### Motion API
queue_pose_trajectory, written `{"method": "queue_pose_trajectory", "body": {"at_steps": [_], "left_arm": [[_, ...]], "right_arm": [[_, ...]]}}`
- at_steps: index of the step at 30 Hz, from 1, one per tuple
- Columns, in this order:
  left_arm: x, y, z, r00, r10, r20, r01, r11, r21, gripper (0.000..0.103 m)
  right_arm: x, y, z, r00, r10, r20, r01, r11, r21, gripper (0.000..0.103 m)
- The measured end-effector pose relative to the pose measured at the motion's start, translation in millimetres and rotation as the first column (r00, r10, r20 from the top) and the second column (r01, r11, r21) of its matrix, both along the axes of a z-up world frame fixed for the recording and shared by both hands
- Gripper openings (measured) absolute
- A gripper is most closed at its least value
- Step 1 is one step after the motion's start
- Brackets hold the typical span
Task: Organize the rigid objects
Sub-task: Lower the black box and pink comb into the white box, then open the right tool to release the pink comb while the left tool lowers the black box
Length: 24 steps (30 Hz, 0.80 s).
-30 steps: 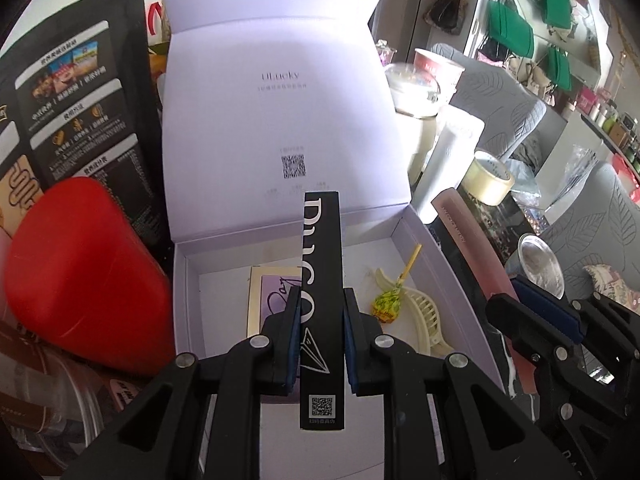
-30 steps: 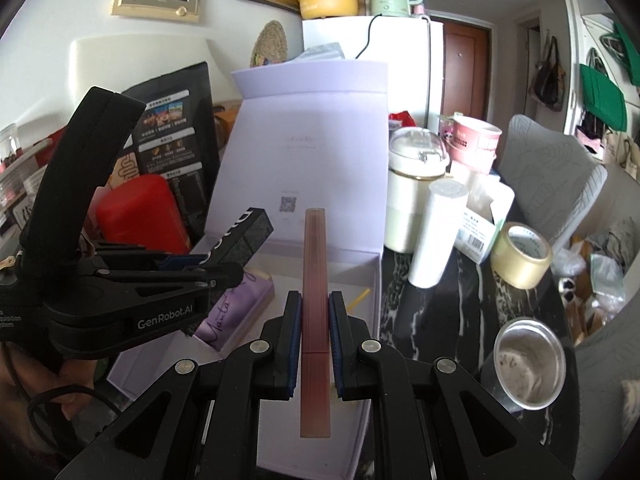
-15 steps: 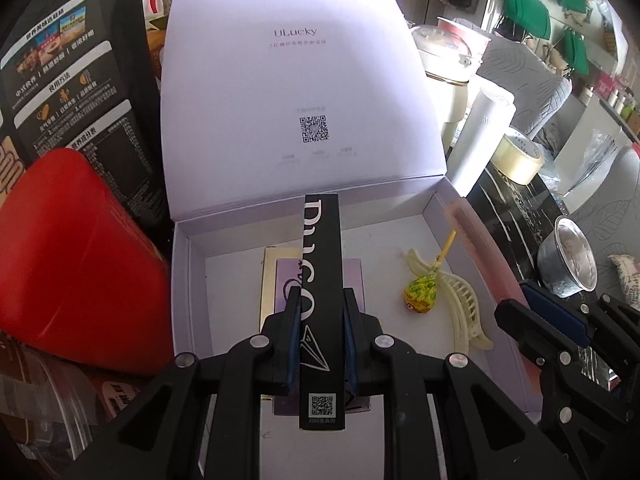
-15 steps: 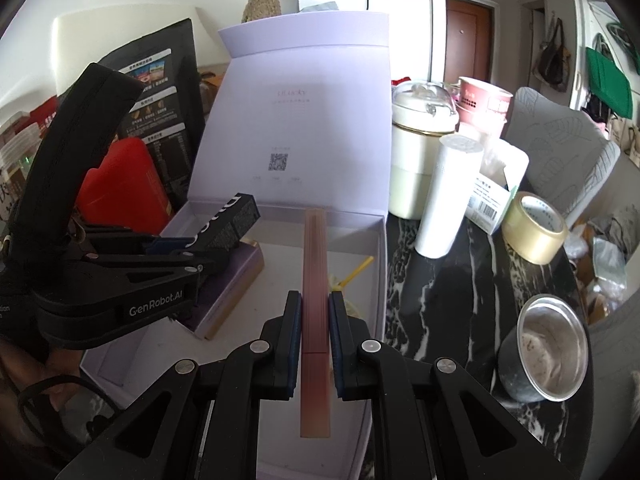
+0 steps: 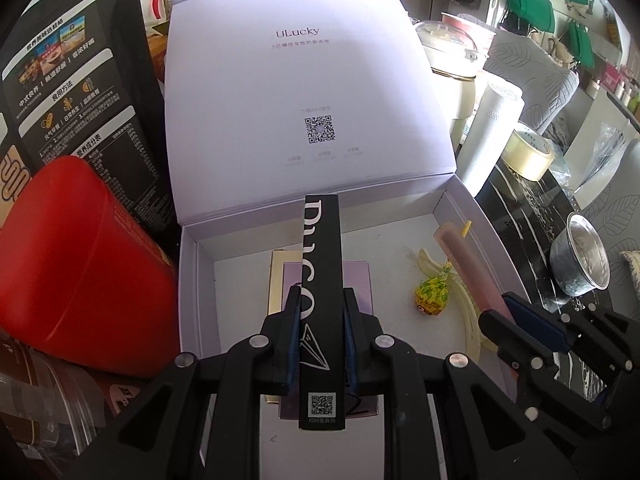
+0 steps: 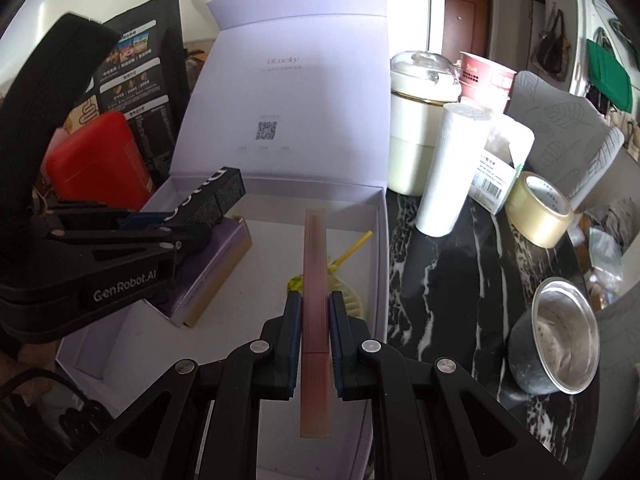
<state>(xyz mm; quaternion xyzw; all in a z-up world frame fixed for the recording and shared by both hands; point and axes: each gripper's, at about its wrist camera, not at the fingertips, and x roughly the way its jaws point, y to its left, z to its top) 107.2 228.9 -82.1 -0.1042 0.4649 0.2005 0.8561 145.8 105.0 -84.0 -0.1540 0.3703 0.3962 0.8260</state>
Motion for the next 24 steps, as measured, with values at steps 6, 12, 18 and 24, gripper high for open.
{"method": "queue_pose_trajectory", "body": {"at_steps": [6, 12, 18, 24], "left_arm": [[3.8, -4.3, -0.5, 1.000, -0.006, -0.020, 0.006, 1.000, 0.027, 0.019], [8.8, -8.2, -0.9, 0.999, -0.012, -0.037, 0.013, 0.999, 0.043, 0.019], [9.6, -5.4, -0.2, 0.999, -0.004, -0.038, 0.005, 1.000, 0.020, 0.019], [4.5, 0.0, 1.4, 0.999, 0.010, -0.041, -0.010, 1.000, -0.008, 0.019]], "right_arm": [[0.4, 4.6, -6.5, 1.000, -0.005, 0.000, 0.005, 1.000, -0.020, 0.013], [3.5, 8.7, -17.9, 1.000, -0.015, -0.014, 0.015, 0.999, -0.043, 0.014], [3.7, 6.7, -15.5, 0.999, -0.025, -0.026, 0.024, 1.000, -0.017, 0.030], [1.8, 3.3, -6.7, 0.999, -0.021, -0.033, 0.021, 1.000, 0.010, 0.034]]}}
